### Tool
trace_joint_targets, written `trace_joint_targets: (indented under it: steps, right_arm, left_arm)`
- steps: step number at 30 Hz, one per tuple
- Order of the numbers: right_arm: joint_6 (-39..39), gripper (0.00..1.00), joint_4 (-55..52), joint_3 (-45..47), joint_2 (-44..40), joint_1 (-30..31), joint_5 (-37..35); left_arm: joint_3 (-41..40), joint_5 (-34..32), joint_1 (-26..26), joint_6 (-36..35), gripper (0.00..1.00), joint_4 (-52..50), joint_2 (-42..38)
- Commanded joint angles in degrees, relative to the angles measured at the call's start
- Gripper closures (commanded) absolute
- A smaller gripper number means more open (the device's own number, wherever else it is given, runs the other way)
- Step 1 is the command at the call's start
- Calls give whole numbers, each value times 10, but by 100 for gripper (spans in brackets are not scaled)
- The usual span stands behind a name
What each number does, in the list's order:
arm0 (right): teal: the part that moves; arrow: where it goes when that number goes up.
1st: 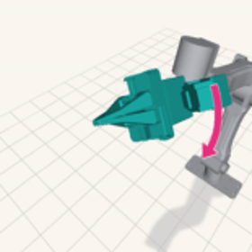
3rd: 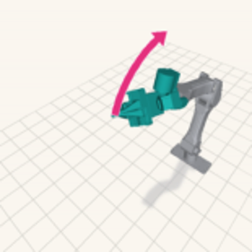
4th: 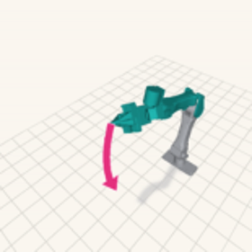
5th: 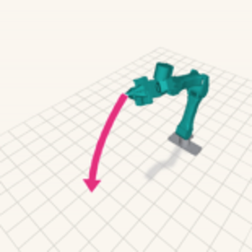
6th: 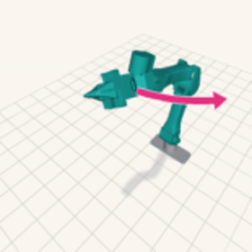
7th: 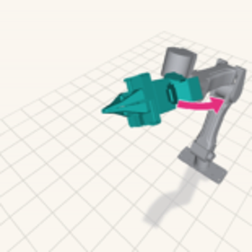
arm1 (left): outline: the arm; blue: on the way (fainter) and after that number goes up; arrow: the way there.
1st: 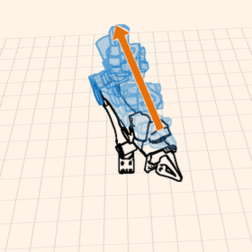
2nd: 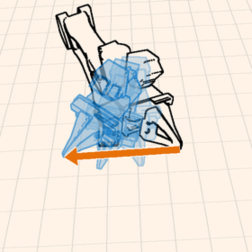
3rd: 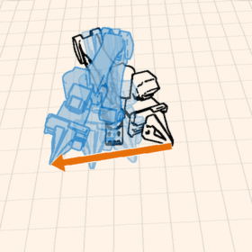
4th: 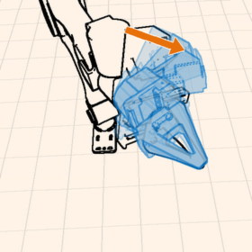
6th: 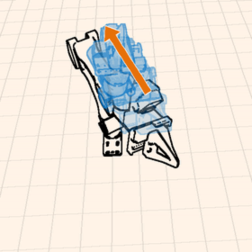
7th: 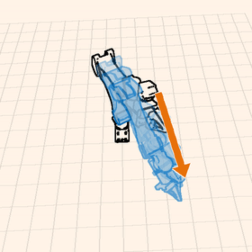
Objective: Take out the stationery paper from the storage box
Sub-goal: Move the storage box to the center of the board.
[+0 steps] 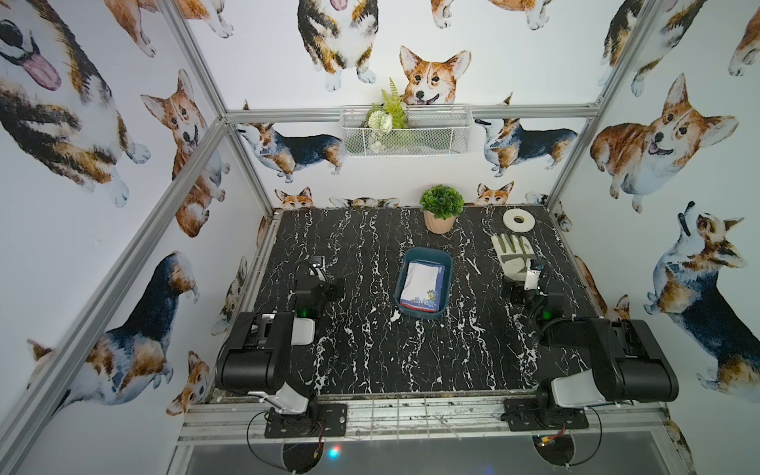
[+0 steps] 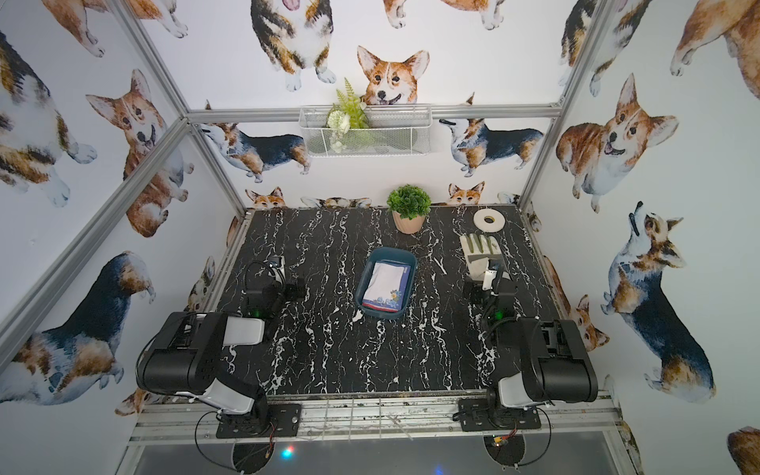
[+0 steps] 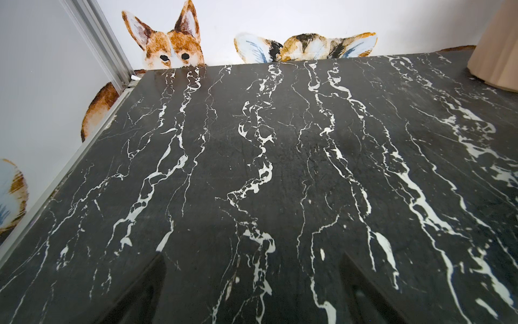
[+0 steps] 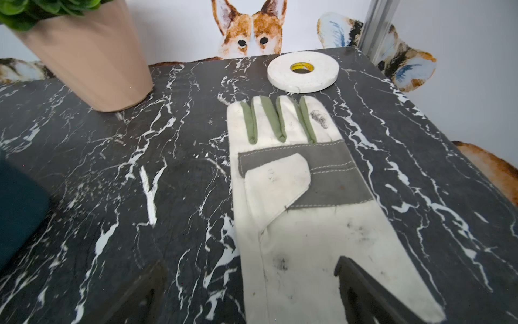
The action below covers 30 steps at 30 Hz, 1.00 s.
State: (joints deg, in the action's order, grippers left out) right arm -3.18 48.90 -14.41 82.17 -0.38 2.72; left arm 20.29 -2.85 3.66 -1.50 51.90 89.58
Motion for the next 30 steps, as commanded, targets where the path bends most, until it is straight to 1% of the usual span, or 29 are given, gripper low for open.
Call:
trace_joint_targets:
  steps: [1, 2, 3, 5, 6, 8, 10, 11, 13, 16, 19, 21, 30]
  right_arm:
    - [-5, 0, 136, 54, -12, 1, -34]
    - [-17, 0, 159, 66, -12, 1, -64]
    - [-24, 0, 176, 69, -5, 1, -78]
    - [-21, 0, 181, 63, 4, 1, -72]
    - [-17, 0, 170, 56, 6, 1, -57]
    - [-7, 0, 110, 24, 1, 1, -34]
    - [-9, 0, -3, -36, 1, 1, -36]
    - [-12, 0, -58, -65, 8, 1, -39]
    - [-13, 0, 1, -39, 14, 1, -49]
    - [-17, 0, -36, -50, 4, 1, -55]
    - [-17, 0, -12, -45, 13, 1, -55]
    - [-17, 0, -25, -48, 8, 1, -54]
    - [-16, 0, -23, -49, 11, 1, -54]
  left_arm:
    - [-38, 43, 0, -20, 0, 106, -2]
    - [-49, 36, 0, -17, 0, 129, 1]
    - [-54, 27, 0, -13, 0, 142, 2]
    - [-52, 18, 0, -11, 0, 136, 1]
    - [-46, 17, 0, -11, 0, 126, 1]
    - [-24, 14, 0, -9, 0, 85, 1]
    - [21, 5, 0, -4, 0, -3, 0]
    - [28, 4, -3, 0, 0, -13, 3]
    - [26, -3, -4, 4, 0, -8, 3]
    - [25, -3, -5, 4, 0, -6, 2]
    - [24, -4, -4, 4, 0, -7, 2]
    - [24, -4, -4, 4, 0, -6, 2]
    - [25, -4, -4, 4, 0, -7, 2]
